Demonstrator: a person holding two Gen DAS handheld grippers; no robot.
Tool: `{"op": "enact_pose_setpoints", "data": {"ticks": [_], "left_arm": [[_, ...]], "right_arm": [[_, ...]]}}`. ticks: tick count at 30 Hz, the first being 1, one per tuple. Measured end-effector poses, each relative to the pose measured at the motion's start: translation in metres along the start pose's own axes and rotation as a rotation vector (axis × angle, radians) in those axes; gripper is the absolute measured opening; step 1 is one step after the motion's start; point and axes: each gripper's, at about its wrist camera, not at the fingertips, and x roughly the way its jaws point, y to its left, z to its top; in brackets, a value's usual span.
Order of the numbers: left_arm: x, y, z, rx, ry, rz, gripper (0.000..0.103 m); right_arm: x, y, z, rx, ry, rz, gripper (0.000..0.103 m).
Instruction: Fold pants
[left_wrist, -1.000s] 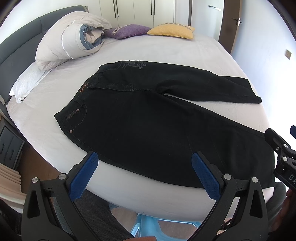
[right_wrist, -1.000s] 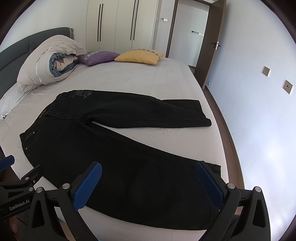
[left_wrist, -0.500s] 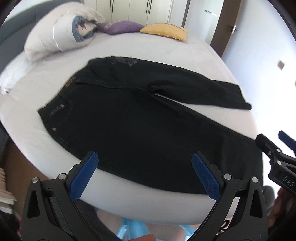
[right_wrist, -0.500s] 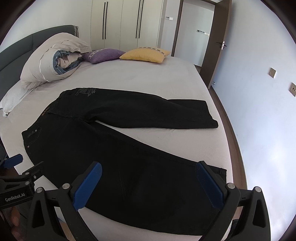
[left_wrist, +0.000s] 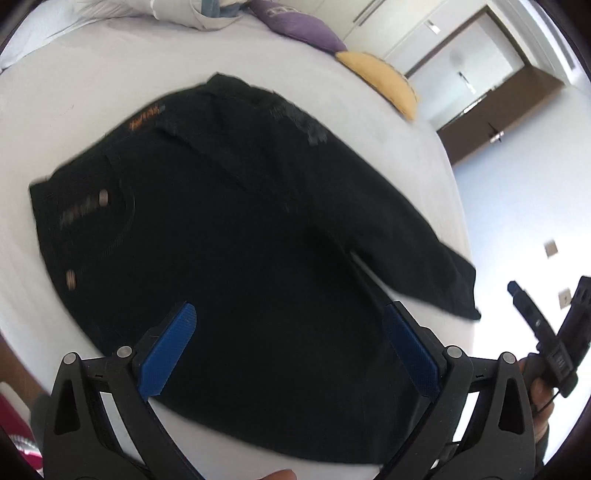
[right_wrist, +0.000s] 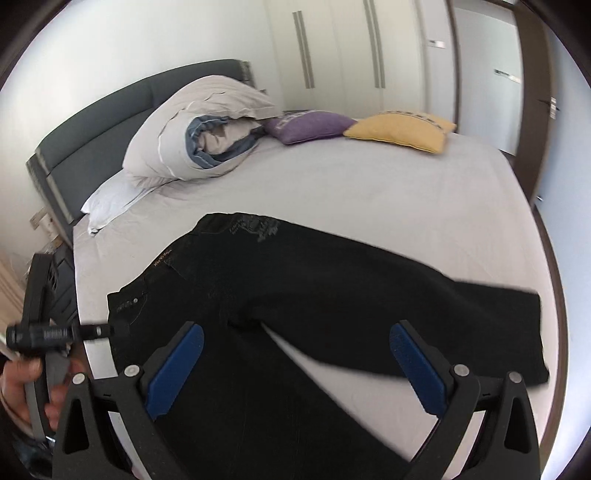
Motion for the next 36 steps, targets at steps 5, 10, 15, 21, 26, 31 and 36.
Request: {"op": "enact_pose_setpoints", "data": {"ticks": [5, 10, 15, 21, 26, 31, 36], "left_arm": [[0.026, -0.014, 0.101, 0.194, -0.079, 0.098, 0.103], [0.066, -0.048, 0.169, 0.465, -0.098, 0.193, 0.103], [0.114, -0.054, 0.194, 0.605, -0.048, 0.172, 0.103], [0.162, -0.057, 0.185, 0.837, 0.025, 0.202, 0.103], [0.190, -0.051, 0.196, 0.868, 0.063, 0.189, 0.103], [0.217, -0.047, 0.208, 0.891, 0.095, 0.194, 0.102], [0.231, -0.055, 0.218, 0.987, 0.076, 0.224, 0.095]], "right_arm": [[0.069, -0.022, 0.054, -0.142, 0.083, 0.105, 0.103], [0.139, -0.042, 0.103, -0.209, 0.163, 0.258, 0.103], [0.208, -0.052, 0.132, -0.230, 0.220, 0.268, 0.095], [0.288, -0.055, 0.136, -0.272, 0.339, 0.264, 0.082], [0.332, -0.061, 0.124, -0.299, 0.418, 0.240, 0.079], [0.339, -0.066, 0.125, -0.292, 0.389, 0.236, 0.064], [0.330, -0.079, 0.132, -0.222, 0.413, 0.277, 0.007]]}}
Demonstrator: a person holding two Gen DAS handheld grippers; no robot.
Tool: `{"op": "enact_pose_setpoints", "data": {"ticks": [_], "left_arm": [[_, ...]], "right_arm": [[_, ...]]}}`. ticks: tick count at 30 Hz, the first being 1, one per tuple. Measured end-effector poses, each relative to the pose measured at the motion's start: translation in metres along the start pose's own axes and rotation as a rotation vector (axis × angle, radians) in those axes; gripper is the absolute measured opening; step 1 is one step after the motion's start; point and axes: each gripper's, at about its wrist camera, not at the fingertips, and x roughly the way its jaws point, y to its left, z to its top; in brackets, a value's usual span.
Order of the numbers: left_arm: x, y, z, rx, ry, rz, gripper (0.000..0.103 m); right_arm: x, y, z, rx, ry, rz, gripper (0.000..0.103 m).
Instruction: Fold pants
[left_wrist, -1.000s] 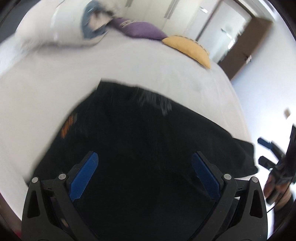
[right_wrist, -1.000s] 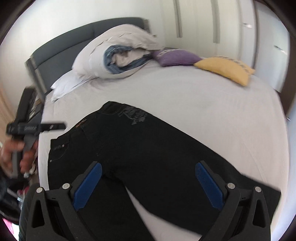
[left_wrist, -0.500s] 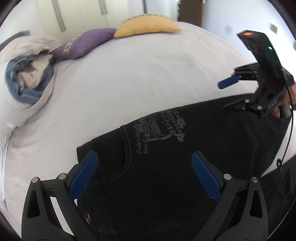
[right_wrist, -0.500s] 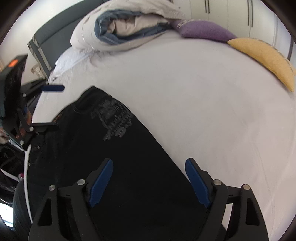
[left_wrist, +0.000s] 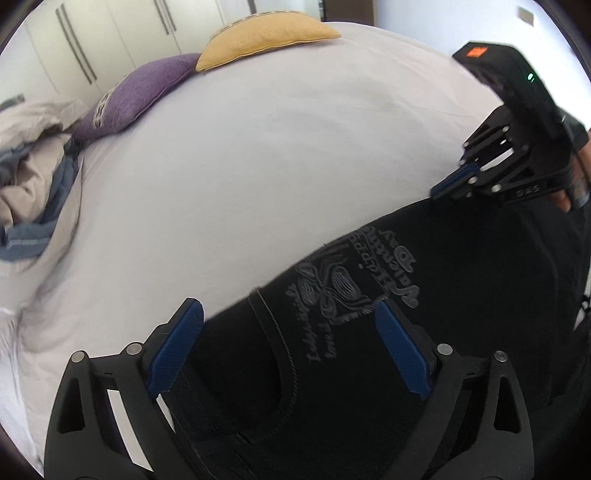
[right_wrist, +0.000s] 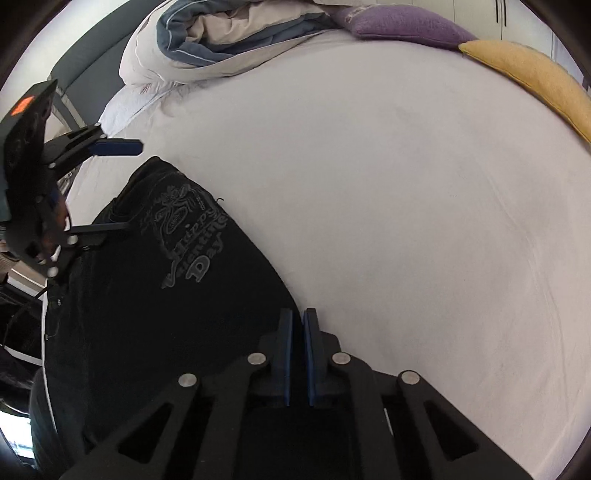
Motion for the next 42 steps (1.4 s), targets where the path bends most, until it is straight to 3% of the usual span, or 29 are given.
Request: {"op": "enact_pose_setpoints", "data": {"ticks": [10, 16, 20, 22, 24, 26, 27, 30, 32, 34, 37, 42], "left_arm": [[0.030, 0.001, 0.022, 0.121, 0.017, -0.019, 0.095], [0.043, 0.008, 0.031, 0.201, 0.041, 0.001, 0.095], [0.055, 0.005, 0.033, 0.255, 0.082, 0.023, 0.095], [0.060, 0.006, 0.037, 0.241, 0.082, 0.022, 0.095], [0.062, 0.012, 0.040, 0.211, 0.081, 0.013, 0.095], [0.059, 0.013, 0.040, 0.219, 0.074, 0.004, 0.095], [0.059, 0.016, 0.040, 0.232, 0.076, 0.010, 0.095], [0.057, 0.016, 0.032, 0.217, 0.100, -0.010, 0.095], [0.063, 0.022, 0.030, 0.208, 0.110, -0.009, 0.095], [0.068, 0.029, 0.031, 0.186, 0.115, -0.013, 0.097], [0.069, 0.033, 0.033, 0.163, 0.107, -0.016, 0.097], [0.077, 0.032, 0.035, 0.226, 0.123, -0.003, 0.097]], "right_arm": [[-0.055, 0.035, -0.014, -0.164, -0.119, 0.071, 0.005], [-0.064, 0.069, -0.022, -0.275, -0.145, 0.038, 0.003], [-0.061, 0.070, -0.022, -0.275, -0.141, 0.017, 0.003], [-0.051, 0.061, -0.016, -0.202, -0.119, 0.014, 0.004], [-0.044, 0.043, -0.010, -0.131, -0.127, 0.024, 0.011], [-0.038, 0.033, -0.006, -0.107, -0.129, 0.018, 0.045], [-0.035, 0.029, -0.005, -0.104, -0.126, 0.013, 0.053], [-0.015, 0.020, -0.003, -0.096, -0.053, 0.054, 0.057], [0.005, 0.021, -0.005, -0.110, 0.016, 0.035, 0.052], [0.013, 0.027, -0.004, -0.147, 0.027, -0.012, 0.046], [0.013, 0.022, 0.005, -0.107, 0.021, 0.004, 0.008], [0.000, 0.033, 0.002, -0.153, -0.017, 0.000, 0.006]]}}
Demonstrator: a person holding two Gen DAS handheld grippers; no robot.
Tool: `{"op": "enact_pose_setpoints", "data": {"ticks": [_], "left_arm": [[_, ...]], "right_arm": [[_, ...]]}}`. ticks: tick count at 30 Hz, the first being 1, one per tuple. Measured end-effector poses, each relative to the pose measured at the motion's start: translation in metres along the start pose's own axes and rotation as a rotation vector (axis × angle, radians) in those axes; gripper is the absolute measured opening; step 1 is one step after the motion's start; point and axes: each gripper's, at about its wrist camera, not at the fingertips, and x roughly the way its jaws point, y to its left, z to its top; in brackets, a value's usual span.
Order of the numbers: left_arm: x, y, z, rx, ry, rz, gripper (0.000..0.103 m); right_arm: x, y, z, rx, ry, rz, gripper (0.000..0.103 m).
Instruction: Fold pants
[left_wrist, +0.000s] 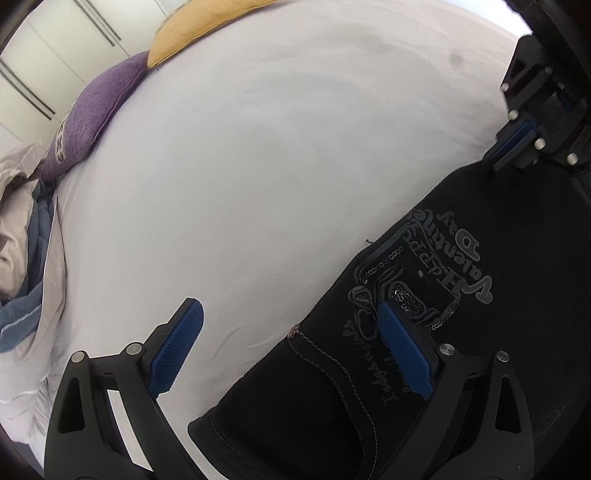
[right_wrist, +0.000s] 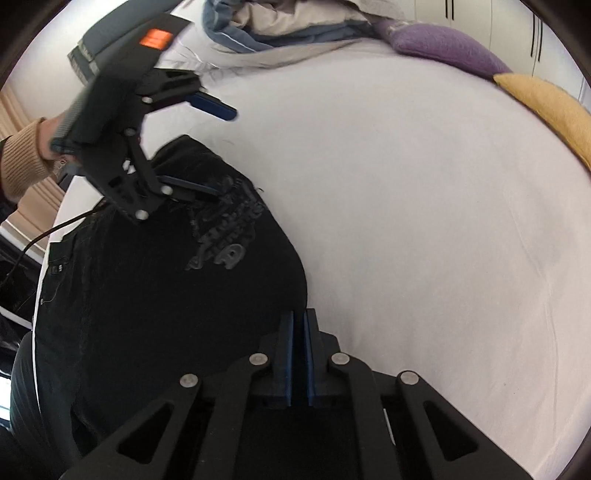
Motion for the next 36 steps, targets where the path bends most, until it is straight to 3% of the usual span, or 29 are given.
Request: {"op": "enact_pose_setpoints", "data": {"ticks": [5, 9, 14, 17, 20, 22, 25, 26, 30, 32, 36], "left_arm": [[0.005, 0.006, 0.004, -0.019, -0.005, -0.015, 0.100], [0.006, 0.005, 0.009, 0.009, -0.010, 0.005, 0.100], [0.006, -0.007, 0.009, 0.053, -0.013, 0.029, 0.100], [0.013, -0.003, 0.006, 0.019, 0.005, -0.002, 0.098], [0.015, 0.000, 0.005, -0.012, 0.003, -0.063, 0.078], [0.013, -0.001, 0.007, -0.025, -0.001, -0.109, 0.048], [0.009, -0.009, 0.004, -0.044, 0.001, -0.138, 0.020], [0.009, -0.010, 0.005, -0.046, 0.004, -0.148, 0.019], [0.001, -0.020, 0.001, -0.043, 0.006, -0.122, 0.012], [-0.004, -0.025, -0.001, -0.039, -0.002, -0.098, 0.010], [-0.020, -0.035, -0.012, -0.054, -0.042, -0.063, 0.008]], "right_arm": [[-0.033, 0.024, -0.004, -0.076, -0.108, 0.006, 0.006], [-0.040, 0.045, -0.007, -0.180, -0.123, -0.058, 0.006], [-0.052, 0.063, -0.011, -0.209, -0.177, -0.080, 0.003], [-0.056, 0.065, -0.012, -0.206, -0.186, -0.088, 0.002], [-0.056, 0.067, -0.012, -0.206, -0.179, -0.099, 0.001], [-0.055, 0.064, -0.012, -0.196, -0.164, -0.095, 0.002], [-0.048, 0.054, -0.010, -0.137, -0.143, -0.074, 0.002], [-0.044, 0.051, -0.012, -0.108, -0.128, -0.042, 0.002], [-0.031, 0.034, -0.011, -0.055, -0.101, -0.058, 0.007], [-0.023, 0.023, -0.010, -0.029, -0.097, -0.077, 0.014], [-0.002, 0.013, -0.007, 0.011, -0.051, -0.040, 0.019]]}}
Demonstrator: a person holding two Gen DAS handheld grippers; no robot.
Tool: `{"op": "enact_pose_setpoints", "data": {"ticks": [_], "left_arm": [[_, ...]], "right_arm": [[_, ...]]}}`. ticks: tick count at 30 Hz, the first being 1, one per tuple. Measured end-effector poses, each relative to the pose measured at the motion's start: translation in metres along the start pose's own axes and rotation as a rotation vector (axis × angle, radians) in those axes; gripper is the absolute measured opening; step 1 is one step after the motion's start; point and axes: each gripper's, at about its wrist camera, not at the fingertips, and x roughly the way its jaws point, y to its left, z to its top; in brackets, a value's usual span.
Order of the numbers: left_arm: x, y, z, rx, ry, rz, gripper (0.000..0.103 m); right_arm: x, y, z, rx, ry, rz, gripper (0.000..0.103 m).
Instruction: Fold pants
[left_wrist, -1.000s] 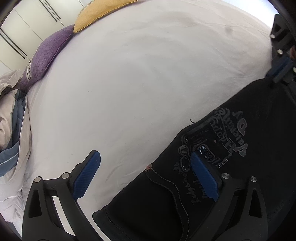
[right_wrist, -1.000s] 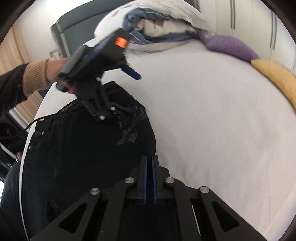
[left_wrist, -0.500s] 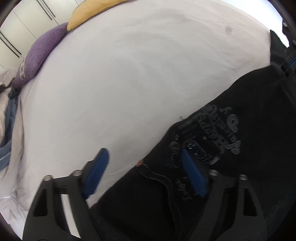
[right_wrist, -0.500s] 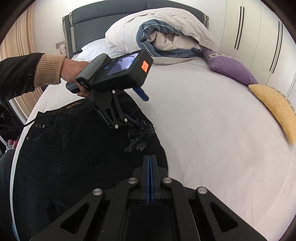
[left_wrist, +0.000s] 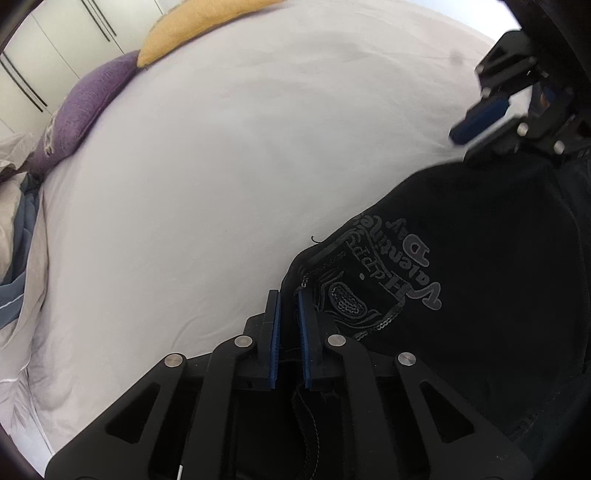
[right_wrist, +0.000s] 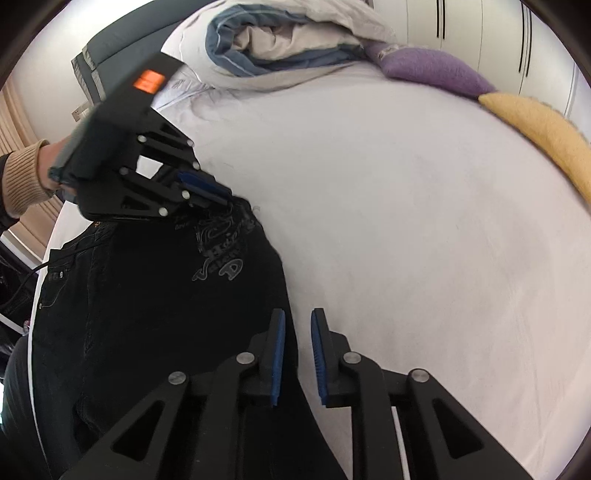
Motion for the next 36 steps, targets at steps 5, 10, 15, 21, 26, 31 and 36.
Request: {"op": "enact_pose_setpoints", "data": {"ticks": [5, 10, 15, 21, 26, 31, 36], "left_arm": [[-0.017, -0.004, -0.010, -0.019, -0.043, 0.026, 0.007], [-0.030, -0.008, -0.015, -0.039, -0.076, 0.044, 0.007], [-0.040, -0.008, -0.016, -0.050, -0.088, 0.053, 0.007], [-0.052, -0.007, -0.018, -0.055, -0.098, 0.072, 0.006], [-0.086, -0.015, -0.040, -0.090, -0.147, 0.093, 0.005], [-0.136, -0.039, -0.079, -0.128, -0.215, 0.113, 0.004], [-0.175, -0.081, -0.135, -0.151, -0.238, 0.128, 0.002]], "right_arm": [[0.020, 0.002, 0.004, 0.028, 0.060, 0.019, 0.024], [-0.008, -0.013, 0.003, 0.150, -0.052, 0.176, 0.046], [0.000, -0.012, 0.008, 0.137, -0.003, 0.149, 0.064], [0.011, 0.002, 0.006, 0.084, 0.038, 0.097, 0.008], [-0.034, 0.049, 0.001, -0.014, -0.058, 0.028, 0.006], [-0.061, 0.144, -0.010, -0.216, -0.098, -0.120, 0.006], [-0.065, 0.226, -0.048, -0.370, -0.082, -0.234, 0.006]]}}
